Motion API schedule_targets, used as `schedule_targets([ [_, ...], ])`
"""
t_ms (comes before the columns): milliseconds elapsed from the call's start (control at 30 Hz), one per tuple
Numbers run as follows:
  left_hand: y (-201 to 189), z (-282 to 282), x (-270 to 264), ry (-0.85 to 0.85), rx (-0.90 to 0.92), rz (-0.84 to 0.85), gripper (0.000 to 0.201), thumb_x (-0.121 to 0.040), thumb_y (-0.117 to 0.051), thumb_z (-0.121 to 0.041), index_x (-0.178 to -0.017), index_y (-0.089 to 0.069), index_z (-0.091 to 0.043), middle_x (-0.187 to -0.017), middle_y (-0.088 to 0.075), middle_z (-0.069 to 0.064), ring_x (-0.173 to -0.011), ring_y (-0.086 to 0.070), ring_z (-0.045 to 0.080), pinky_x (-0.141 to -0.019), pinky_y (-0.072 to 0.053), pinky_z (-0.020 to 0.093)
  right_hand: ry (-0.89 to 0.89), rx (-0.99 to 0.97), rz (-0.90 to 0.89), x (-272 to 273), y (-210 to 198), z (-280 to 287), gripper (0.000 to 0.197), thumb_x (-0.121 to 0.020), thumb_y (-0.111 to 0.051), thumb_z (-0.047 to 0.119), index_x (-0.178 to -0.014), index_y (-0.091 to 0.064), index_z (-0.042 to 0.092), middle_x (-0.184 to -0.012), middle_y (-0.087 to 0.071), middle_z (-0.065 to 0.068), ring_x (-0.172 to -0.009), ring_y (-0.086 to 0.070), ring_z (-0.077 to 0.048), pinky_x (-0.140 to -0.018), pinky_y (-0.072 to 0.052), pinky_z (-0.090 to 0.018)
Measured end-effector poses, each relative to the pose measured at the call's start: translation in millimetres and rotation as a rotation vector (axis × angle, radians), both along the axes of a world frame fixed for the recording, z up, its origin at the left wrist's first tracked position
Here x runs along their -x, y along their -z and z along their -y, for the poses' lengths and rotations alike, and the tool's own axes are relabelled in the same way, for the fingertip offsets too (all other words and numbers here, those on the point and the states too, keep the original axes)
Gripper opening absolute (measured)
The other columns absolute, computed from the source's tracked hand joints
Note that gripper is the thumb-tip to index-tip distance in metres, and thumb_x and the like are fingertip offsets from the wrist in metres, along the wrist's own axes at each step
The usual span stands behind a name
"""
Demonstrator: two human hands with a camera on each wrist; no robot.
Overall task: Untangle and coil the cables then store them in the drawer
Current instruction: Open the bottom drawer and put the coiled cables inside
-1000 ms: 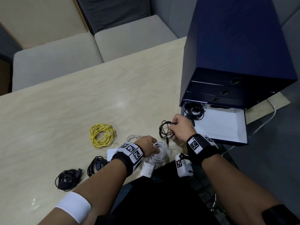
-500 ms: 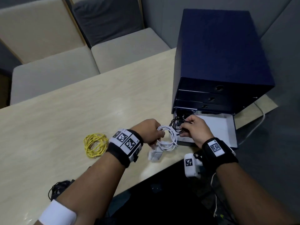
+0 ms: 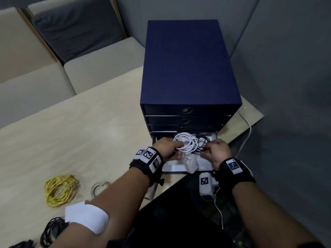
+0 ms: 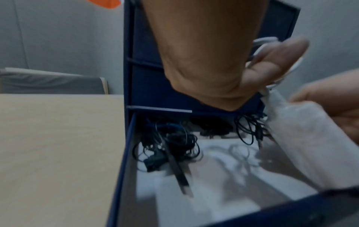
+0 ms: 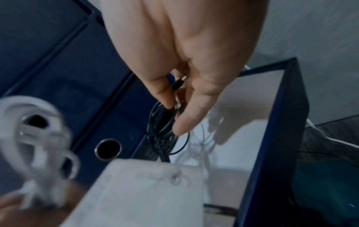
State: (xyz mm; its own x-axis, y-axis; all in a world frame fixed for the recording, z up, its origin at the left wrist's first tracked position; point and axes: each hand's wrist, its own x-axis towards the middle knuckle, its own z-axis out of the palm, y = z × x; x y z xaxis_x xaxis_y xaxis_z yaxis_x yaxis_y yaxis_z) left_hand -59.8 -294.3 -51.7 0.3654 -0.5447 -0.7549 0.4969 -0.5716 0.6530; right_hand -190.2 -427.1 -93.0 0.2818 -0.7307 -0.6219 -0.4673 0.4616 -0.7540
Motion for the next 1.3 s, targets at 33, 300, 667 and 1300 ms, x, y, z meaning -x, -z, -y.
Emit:
schedule_targets([
  [33,5,2,0,-0.048,-0.022,-0.005,0.019,-0.095,-0.058,-0.011,-0.077,-0.058,-0.002,-0.043,-0.055,0.002,-0.037,-0.053,0.01,-0.045,-0.052,0.021,0.025,-0.01,0.004,-3,5,3,0.013,-0.089,-0.057,-0.01,-0.093,-0.051,0.001,-0.084,-0.059,-0.019,-0.053,-0.062,-0.019,-0.042,-0.049,-0.021],
  [300,31,10,-6,-0.068,-0.198,0.07,0.033,-0.095,-0.06,-0.021,-0.071,-0.055,0.001,-0.049,-0.06,0.013,-0.046,-0.061,0.027,-0.057,-0.059,0.041,-0.122,0.131,-0.186,-17,34,13,0.021,-0.083,-0.057,0.015,-0.102,-0.059,0.005,-0.089,-0.065,-0.017,-0.089,-0.068,-0.038,-0.081,-0.056,-0.044],
  [667,24,31,3,0.046,-0.179,0.159,0.029,-0.094,-0.062,-0.026,-0.085,-0.061,0.001,-0.062,-0.064,0.01,-0.043,-0.063,0.012,-0.043,-0.051,0.02,-0.832,0.399,-0.29,-17,-6,13,0.038,-0.089,-0.064,0.047,-0.114,-0.057,0.019,-0.101,-0.063,-0.006,-0.092,-0.06,-0.024,-0.077,-0.049,-0.032],
  [1300,32,32,-8,0.128,-0.156,0.236,0.007,-0.087,-0.063,-0.015,-0.08,-0.062,-0.012,-0.089,-0.066,0.014,-0.078,-0.067,0.027,-0.079,-0.059,0.038,-0.957,0.563,-0.398,-35,37,3,0.029,-0.095,-0.057,0.037,-0.119,-0.058,0.02,-0.125,-0.042,-0.014,-0.101,-0.058,-0.036,-0.088,-0.051,-0.04],
])
